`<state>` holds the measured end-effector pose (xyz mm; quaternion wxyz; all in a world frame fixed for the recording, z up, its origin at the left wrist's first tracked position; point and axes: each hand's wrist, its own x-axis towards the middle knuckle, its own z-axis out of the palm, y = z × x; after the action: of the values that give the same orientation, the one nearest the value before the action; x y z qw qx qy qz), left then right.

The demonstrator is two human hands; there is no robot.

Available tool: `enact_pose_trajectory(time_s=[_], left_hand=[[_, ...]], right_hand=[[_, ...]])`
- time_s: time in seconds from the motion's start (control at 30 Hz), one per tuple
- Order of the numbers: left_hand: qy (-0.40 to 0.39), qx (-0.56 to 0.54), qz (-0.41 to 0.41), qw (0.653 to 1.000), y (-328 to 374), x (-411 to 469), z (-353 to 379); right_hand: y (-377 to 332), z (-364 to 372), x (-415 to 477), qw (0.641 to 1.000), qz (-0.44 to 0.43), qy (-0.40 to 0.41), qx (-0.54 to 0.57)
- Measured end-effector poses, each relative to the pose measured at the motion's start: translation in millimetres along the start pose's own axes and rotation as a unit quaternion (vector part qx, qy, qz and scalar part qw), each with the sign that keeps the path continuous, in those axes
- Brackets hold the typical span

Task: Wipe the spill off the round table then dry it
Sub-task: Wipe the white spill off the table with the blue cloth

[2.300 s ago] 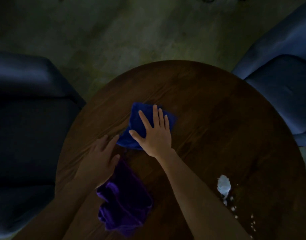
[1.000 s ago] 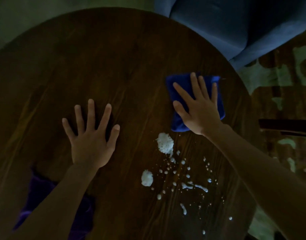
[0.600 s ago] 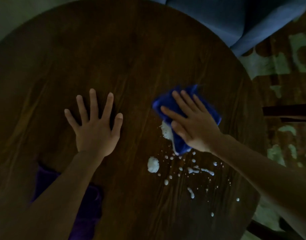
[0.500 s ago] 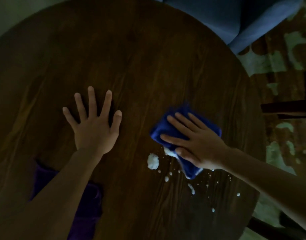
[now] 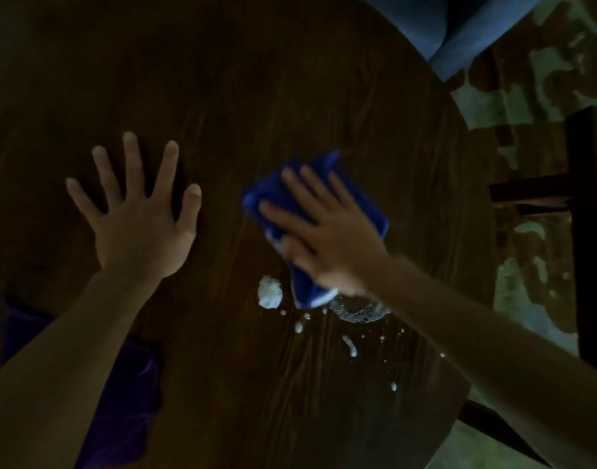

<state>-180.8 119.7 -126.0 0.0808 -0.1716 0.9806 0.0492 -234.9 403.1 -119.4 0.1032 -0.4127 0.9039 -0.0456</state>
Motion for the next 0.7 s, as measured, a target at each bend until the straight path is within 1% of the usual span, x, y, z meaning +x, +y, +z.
enact_pose_trajectory(time_s=[0.07,0.1,0.13,0.17,0.2,0.27,0.3,0.33,0.37,0.4,0.43,0.47,0.53,0.57,0.6,0.63,0.67,0.7], left_hand=[[-0.007,0.005,-0.004,1.0,1.2,-0.5,-1.6],[-0.012,0.007,-0.008,1.0,2.2,-0.8,-2.7],[-0.017,0.007,-0.011,1.0,3.7,-0.8,-3.8],[-0.022,0.007,-0.013,1.0,5.2,-1.1,-4.9],[-0.027,0.007,-0.016,0.999,6.1,-2.1,-6.4],[-0.043,-0.006,-0.022,0.999,7.3,-5.0,-10.3],[-0.05,-0.02,-0.023,0.998,9.2,-8.9,-12.6],[-0.055,-0.036,-0.025,0.998,11.7,-15.8,-14.7],[-0.059,-0.047,-0.025,0.997,15.1,-26.3,-15.7],[-0.062,-0.051,-0.023,0.996,18.5,-39.8,-15.7],[-0.063,-0.05,-0.02,0.997,21.3,-54.6,-14.8],[-0.063,-0.047,-0.018,0.997,23.1,-68.7,-13.5],[-0.06,-0.038,-0.013,0.997,21.5,-85.9,-9.6],[-0.059,-0.031,-0.014,0.998,18.7,-88.7,-7.5],[-0.056,-0.026,-0.017,0.998,16.1,-88.9,-4.9],[-0.051,-0.025,-0.021,0.998,14.6,-87.6,-1.5],[-0.042,-0.025,-0.025,0.999,13.5,-86.2,2.2],[-0.032,-0.022,-0.027,0.999,12.7,-85.4,6.0]], right_hand=[[-5.3,10.0,-37.2,0.997,-0.066,-0.024,-0.011],[8.1,10.1,-55.4,0.996,-0.079,-0.031,-0.013],[29.4,8.3,-69.7,0.997,-0.068,-0.03,-0.015],[53.3,4.7,-79.4,0.999,-0.028,-0.025,-0.015],[74.9,-0.7,-82.4,0.999,0.034,-0.015,-0.007],[102.6,-11.6,-65.9,0.985,0.17,0.008,0.022],[105.1,-15.5,-47.9,0.975,0.22,0.019,0.031],[100.3,-18.8,-26.2,0.966,0.255,0.029,0.037],[89.8,-20.5,-5.2,0.962,0.268,0.032,0.04],[75.0,-21.2,12.9,0.965,0.259,0.03,0.039],[56.1,-20.3,26.6,0.973,0.226,0.028,0.036],[34.4,-17.1,34.4,0.985,0.17,0.026,0.031],[-7.4,-6.0,34.7,1.0,0.021,0.009,0.016],[-19.8,-1.8,30.8,0.999,-0.041,-0.009,0.011],[-20.8,-0.6,28.3,0.996,-0.084,-0.027,0.008],[-10.7,-3.3,28.8,0.994,-0.103,-0.036,0.01],[7.1,-7.8,31.8,0.995,-0.095,-0.034,0.016],[29.9,-12.8,34.9,0.997,-0.064,-0.032,0.021]])
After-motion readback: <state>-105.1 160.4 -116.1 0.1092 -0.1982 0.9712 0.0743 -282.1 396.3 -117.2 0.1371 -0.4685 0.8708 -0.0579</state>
